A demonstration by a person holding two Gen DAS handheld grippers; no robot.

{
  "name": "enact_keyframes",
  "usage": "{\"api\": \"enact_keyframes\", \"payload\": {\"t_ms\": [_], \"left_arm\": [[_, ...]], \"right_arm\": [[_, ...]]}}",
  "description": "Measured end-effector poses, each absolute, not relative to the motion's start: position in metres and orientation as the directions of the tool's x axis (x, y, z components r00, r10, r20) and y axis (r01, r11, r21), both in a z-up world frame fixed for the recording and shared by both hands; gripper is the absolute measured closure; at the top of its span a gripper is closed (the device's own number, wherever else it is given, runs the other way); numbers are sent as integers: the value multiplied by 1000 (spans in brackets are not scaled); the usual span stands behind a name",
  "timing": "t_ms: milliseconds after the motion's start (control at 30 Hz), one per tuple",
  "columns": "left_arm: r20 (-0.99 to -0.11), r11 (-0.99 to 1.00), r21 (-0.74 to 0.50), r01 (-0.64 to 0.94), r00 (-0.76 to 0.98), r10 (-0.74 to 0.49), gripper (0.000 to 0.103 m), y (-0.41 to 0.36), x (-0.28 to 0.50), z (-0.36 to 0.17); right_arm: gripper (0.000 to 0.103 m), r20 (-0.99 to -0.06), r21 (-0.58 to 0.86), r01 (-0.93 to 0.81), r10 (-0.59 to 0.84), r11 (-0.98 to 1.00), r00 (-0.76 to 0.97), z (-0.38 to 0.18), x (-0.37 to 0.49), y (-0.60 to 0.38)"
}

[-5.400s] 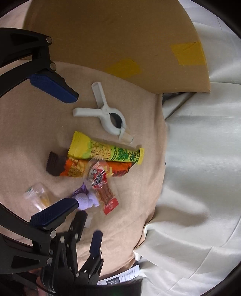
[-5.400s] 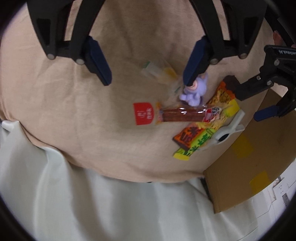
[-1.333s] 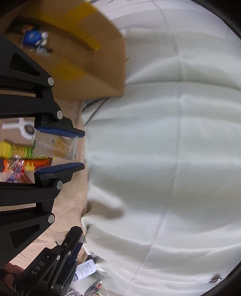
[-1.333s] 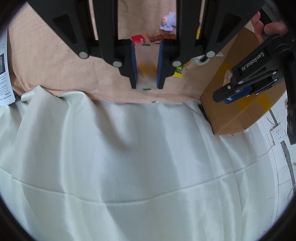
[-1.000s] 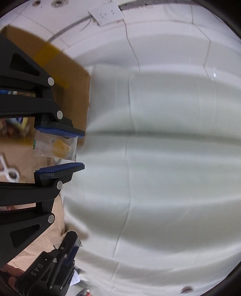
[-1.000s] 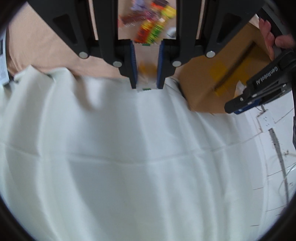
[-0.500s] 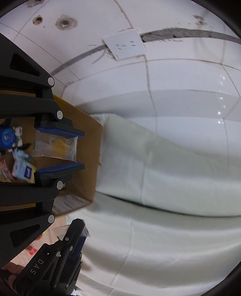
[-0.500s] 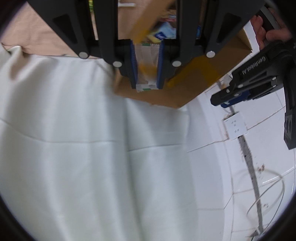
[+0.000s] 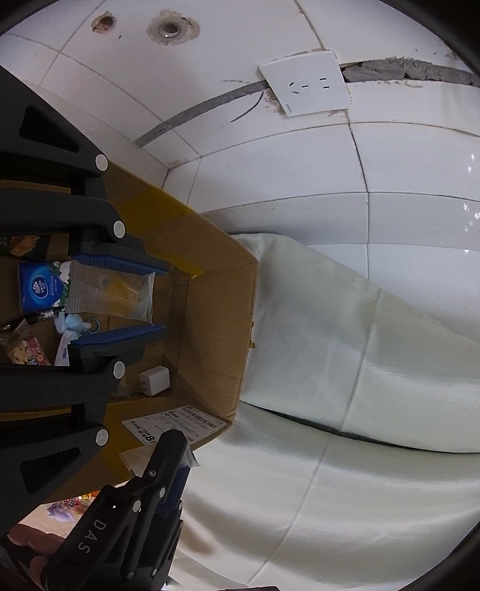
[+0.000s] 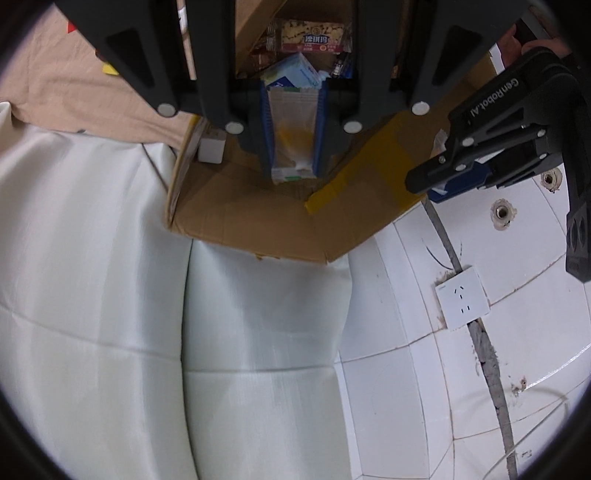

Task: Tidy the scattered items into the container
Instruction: 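Carry both clear wrappers over the box and open both grippers, then move both grippers back over the remaining snacks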

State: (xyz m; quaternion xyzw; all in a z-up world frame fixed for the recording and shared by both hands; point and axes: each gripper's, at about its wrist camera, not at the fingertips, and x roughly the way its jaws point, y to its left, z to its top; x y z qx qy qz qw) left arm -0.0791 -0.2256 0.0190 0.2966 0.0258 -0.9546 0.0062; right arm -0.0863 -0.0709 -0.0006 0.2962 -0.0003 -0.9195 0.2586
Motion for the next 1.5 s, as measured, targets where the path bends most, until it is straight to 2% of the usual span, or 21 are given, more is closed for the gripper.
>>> {"api": "enact_keyframes", "payload": {"t_ms": [233, 300, 333, 367, 433, 567, 633, 700, 867, 967, 1100, 1167, 1500], "left_arm": [[-600, -998, -25, 58, -799, -31, 71, -225, -85, 17], [-609, -997, -39, 64, -793, -27, 55, -227, -86, 17], [-601, -996, -46, 75, -799, -32, 34, -229, -84, 17], [-595, -995, -54, 80, -803, -32, 17, -230, -84, 18], [-586, -994, -61, 94, -809, -40, 16, -234, -82, 21], [-603, -994, -60, 94, -797, -39, 15, -236, -83, 21], [-609, -994, -48, 96, -792, -47, 15, -237, -84, 20], [-611, -994, -50, 95, -790, -45, 14, -237, -84, 20], [-612, -994, -46, 99, -789, -51, 13, -234, -81, 23], [-593, -994, -49, 99, -803, -50, 12, -228, -78, 32], [-562, -994, -98, 48, -827, 15, 10, -216, -72, 50], [-548, -994, -107, 25, -836, 38, 1, -203, -69, 60], [-518, -994, -87, -70, -849, 105, 0, -121, -65, 87]], "right_arm": [[79, -550, 159, 480, -481, -863, -683, 0, -86, -71], [77, -549, 161, 479, -482, -863, -683, 1, -86, -71], [73, -547, 157, 479, -480, -863, -685, 2, -85, -72], [68, -547, 151, 480, -477, -864, -688, 2, -85, -72], [42, -547, 148, 483, -478, -863, -687, 3, -85, -73], [31, -540, 149, 483, -480, -863, -692, 3, -84, -71], [13, -535, 135, 478, -470, -868, -702, 4, -83, -72], [0, -531, 123, 468, -457, -875, -714, 5, -82, -71], [0, -529, 79, 435, -408, -897, -744, 9, -80, -71], [0, -496, 70, 422, -398, -904, -772, 14, -74, -65], [0, -473, 152, 422, -441, -894, -763, 24, -72, -42], [0, -463, 188, 426, -462, -885, -756, 29, -70, -29], [0, -403, 133, 283, -312, -950, -860, 68, -41, 60]]}}
